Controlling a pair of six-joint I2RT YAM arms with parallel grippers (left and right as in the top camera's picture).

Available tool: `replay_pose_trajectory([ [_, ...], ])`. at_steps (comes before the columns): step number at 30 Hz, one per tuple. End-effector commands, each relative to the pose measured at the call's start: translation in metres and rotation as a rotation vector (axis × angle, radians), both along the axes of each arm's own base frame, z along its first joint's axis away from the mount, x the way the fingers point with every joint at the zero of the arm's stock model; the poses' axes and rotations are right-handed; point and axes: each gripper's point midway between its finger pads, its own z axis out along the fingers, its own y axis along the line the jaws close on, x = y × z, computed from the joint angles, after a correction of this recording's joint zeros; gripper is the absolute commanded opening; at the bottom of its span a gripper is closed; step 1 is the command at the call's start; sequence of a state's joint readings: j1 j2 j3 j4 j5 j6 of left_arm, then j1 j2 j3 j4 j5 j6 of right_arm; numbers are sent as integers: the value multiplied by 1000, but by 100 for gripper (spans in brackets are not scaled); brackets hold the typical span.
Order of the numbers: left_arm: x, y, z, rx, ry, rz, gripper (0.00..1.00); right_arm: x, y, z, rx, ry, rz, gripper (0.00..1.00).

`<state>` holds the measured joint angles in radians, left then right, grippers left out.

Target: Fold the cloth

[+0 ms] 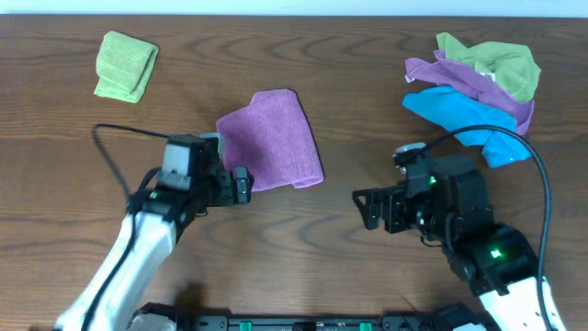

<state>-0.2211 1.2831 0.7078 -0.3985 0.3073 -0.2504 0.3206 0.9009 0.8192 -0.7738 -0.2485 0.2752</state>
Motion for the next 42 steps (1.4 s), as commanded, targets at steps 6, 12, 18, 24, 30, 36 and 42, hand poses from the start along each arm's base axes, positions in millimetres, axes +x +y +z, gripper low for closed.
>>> replay_pose_trajectory([
  [6,-3,-8,-49,-60,231,133,94,-3,-8,3,-5,18,-23,99],
  [12,1,-24,-55,-187,307,220,90,-4,-8,2,-6,21,-23,99],
  [18,9,-30,-62,-208,300,242,79,-8,-9,-1,-22,37,-10,99],
  [24,12,-23,-64,-174,288,273,36,-11,-10,-3,-36,44,3,98],
  [30,2,-5,-73,-96,323,315,6,-12,-11,-5,-42,49,8,97],
  [36,-7,29,-53,63,368,318,6,-10,-12,-7,-58,49,9,92],
  [42,-8,48,-13,158,327,356,5,-4,-1,-33,-61,151,49,88],
])
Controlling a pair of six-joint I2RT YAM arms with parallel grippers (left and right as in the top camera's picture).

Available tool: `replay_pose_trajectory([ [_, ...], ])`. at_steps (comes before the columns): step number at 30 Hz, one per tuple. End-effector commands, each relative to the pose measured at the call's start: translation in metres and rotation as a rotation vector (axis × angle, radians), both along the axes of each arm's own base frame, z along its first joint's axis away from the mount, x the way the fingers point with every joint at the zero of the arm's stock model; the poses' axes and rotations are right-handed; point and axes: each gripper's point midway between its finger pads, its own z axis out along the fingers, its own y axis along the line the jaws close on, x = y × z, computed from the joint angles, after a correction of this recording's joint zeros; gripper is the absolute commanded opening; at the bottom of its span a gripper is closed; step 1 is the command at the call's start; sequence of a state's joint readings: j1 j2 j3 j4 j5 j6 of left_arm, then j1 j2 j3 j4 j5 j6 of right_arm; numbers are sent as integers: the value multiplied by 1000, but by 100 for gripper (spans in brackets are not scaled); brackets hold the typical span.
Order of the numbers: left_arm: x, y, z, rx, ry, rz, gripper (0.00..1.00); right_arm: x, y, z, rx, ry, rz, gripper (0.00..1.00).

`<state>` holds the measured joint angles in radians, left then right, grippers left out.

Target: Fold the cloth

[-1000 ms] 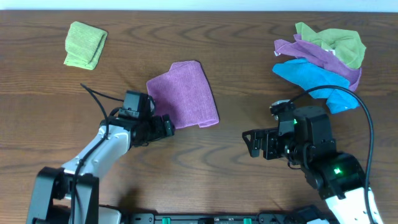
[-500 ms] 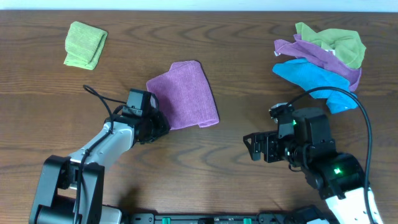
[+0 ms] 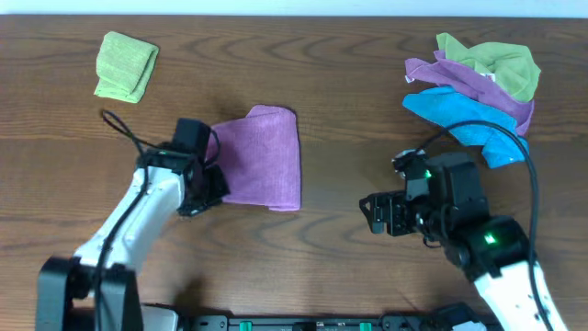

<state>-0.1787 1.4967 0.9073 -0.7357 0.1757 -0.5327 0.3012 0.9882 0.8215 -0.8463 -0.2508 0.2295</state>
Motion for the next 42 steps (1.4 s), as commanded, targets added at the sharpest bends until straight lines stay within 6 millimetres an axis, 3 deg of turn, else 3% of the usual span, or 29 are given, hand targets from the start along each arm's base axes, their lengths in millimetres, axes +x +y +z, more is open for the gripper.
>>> replay_pose_trajectory([
  [1,9,10,14,54,-58,-5,5,2,15,-9,21,45,73,88],
  [4,9,11,14,57,-59,-4,5,-3,42,-23,65,78,182,91],
  [5,10,10,14,57,-63,-4,6,-3,53,-27,64,63,218,99],
  [7,12,10,15,53,-71,4,6,-3,74,-34,40,7,275,99],
  [11,13,10,15,51,-72,14,6,-2,84,-59,-69,-59,193,99],
  [14,12,10,15,50,-71,14,6,-2,106,-71,-34,-129,220,99],
  [19,13,8,15,39,-73,12,6,8,143,-66,120,-198,249,99],
  [22,13,7,15,35,-71,11,6,15,146,-60,113,-258,277,99],
  [29,13,6,15,30,-71,18,6,24,130,-96,-136,-310,132,99],
  [34,13,6,15,30,-70,18,6,23,141,-123,-162,-301,135,99],
  [42,12,3,16,13,-69,15,6,29,142,-138,-194,-318,116,99],
])
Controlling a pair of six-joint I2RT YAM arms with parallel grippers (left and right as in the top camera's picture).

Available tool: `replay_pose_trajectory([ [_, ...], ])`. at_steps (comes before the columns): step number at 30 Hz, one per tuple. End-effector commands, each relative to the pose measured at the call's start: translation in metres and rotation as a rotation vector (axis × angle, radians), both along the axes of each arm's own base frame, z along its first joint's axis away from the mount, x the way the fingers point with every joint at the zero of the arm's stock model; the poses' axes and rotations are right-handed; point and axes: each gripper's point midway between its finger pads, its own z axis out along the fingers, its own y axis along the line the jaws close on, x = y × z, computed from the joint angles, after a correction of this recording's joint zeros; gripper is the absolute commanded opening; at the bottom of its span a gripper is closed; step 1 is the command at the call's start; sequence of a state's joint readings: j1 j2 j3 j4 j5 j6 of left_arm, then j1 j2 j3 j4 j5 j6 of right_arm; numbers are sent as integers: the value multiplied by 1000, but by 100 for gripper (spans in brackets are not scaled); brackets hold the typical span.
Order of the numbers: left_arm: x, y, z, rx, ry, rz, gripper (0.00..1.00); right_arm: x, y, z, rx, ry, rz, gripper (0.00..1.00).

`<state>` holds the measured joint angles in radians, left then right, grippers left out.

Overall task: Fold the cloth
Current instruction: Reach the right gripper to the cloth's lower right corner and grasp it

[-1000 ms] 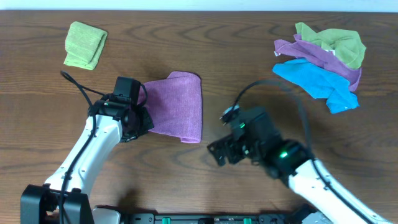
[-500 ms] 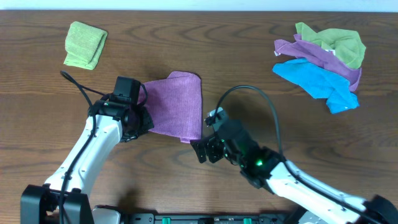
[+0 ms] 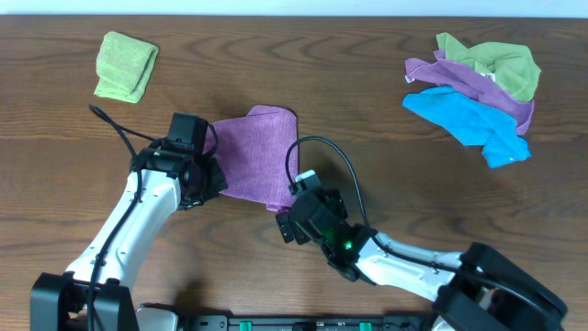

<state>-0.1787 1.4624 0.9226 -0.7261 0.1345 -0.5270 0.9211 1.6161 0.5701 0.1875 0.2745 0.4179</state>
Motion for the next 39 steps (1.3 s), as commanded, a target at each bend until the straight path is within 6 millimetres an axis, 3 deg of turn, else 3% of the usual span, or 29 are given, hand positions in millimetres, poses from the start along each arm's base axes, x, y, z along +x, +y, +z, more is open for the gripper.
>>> replay_pose_trajectory([
  [1,2,-4,3,-28,-4,10,6,3,-3,-6,-26,-24,-38,99],
  [7,5,-7,4,-48,-14,5,6,12,-11,-20,-74,-63,-88,99],
  [19,1,-7,3,-49,2,5,6,71,-82,18,-311,-256,-364,99],
  [27,-17,-5,0,-40,81,17,6,125,-85,74,-319,-356,-409,99],
  [30,-28,-3,-2,-34,124,21,6,141,-85,99,-296,-394,-437,99],
  [34,-41,-9,-2,-67,182,15,5,155,-91,118,-352,-430,-424,99],
  [37,-48,-8,-2,-63,208,16,6,153,-89,118,-391,-399,-385,99],
  [39,-50,-7,-2,-62,216,17,6,140,-61,101,-313,-283,-214,98],
])
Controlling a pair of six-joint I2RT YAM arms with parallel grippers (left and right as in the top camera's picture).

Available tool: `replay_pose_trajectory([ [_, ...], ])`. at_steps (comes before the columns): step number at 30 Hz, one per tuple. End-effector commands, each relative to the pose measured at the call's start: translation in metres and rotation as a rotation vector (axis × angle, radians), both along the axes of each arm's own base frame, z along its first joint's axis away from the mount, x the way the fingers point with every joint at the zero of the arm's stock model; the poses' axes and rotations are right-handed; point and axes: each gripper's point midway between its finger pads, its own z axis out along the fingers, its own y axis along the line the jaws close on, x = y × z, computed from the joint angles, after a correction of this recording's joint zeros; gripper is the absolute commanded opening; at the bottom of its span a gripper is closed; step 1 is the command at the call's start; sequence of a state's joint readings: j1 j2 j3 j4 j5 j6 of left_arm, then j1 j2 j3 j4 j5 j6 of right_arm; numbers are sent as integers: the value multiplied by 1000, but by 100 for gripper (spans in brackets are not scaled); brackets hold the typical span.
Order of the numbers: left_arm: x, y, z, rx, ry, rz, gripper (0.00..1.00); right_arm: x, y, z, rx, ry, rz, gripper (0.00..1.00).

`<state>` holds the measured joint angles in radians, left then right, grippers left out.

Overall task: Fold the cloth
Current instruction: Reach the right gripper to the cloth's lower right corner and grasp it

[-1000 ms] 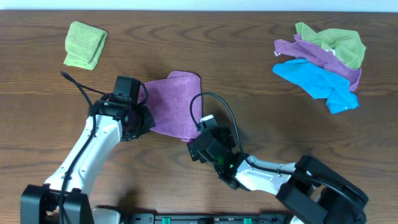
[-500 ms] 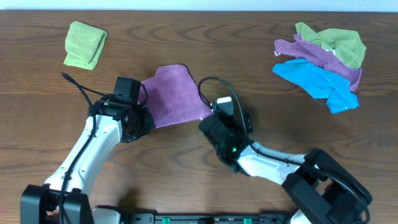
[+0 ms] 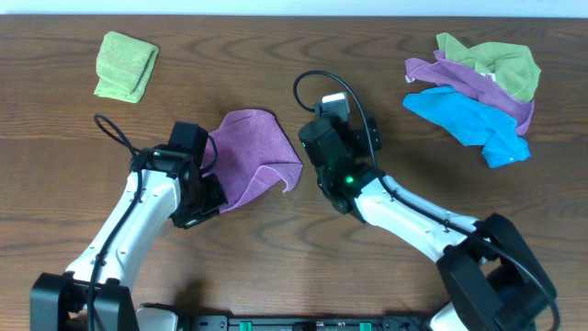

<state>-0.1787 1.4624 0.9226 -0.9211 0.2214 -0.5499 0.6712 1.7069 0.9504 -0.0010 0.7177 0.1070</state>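
A purple cloth lies left of the table's middle, in the overhead view. Its lower right corner is raised and curled back over the rest. My right gripper is at that corner, reaching in from the right, and looks shut on it; the wrist hides its fingertips. At the cloth's lower left edge my left gripper appears shut on the fabric.
A folded light-green cloth lies at the far left. A loose pile of green, purple and blue cloths sits at the far right. Cables trail from both arms over the brown wooden table.
My right gripper has gone from the cloth's lower right corner up to its right side, and that corner has risen and curled over with it. The left gripper has shifted slightly down.
At first my left gripper was at the lower left of the flat purple cloth and the right arm stood far to the right. The left gripper then sat at the cloth's left edge. Later the right gripper reached the lower right corner, which is now raised.
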Motion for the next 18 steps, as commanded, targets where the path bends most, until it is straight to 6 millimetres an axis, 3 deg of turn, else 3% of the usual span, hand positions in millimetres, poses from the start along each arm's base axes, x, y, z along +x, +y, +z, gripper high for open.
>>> replay_pose_trajectory([
  [1,0,-1,2,-9,6,5,6,-13,42,-3,152,119,208,95],
  [3,0,-1,2,-8,5,6,6,-16,58,-8,299,177,257,86],
  [5,-1,-1,2,-11,10,13,5,-6,62,-1,442,179,276,79],
  [8,-7,-1,2,-10,35,22,6,10,75,15,596,153,397,80],
  [11,-22,3,3,12,101,48,6,12,67,10,631,195,408,81],
  [14,-34,20,2,111,148,87,6,8,63,2,631,239,402,81],
  [18,-34,26,2,148,148,121,6,-10,82,-7,663,322,510,80],
])
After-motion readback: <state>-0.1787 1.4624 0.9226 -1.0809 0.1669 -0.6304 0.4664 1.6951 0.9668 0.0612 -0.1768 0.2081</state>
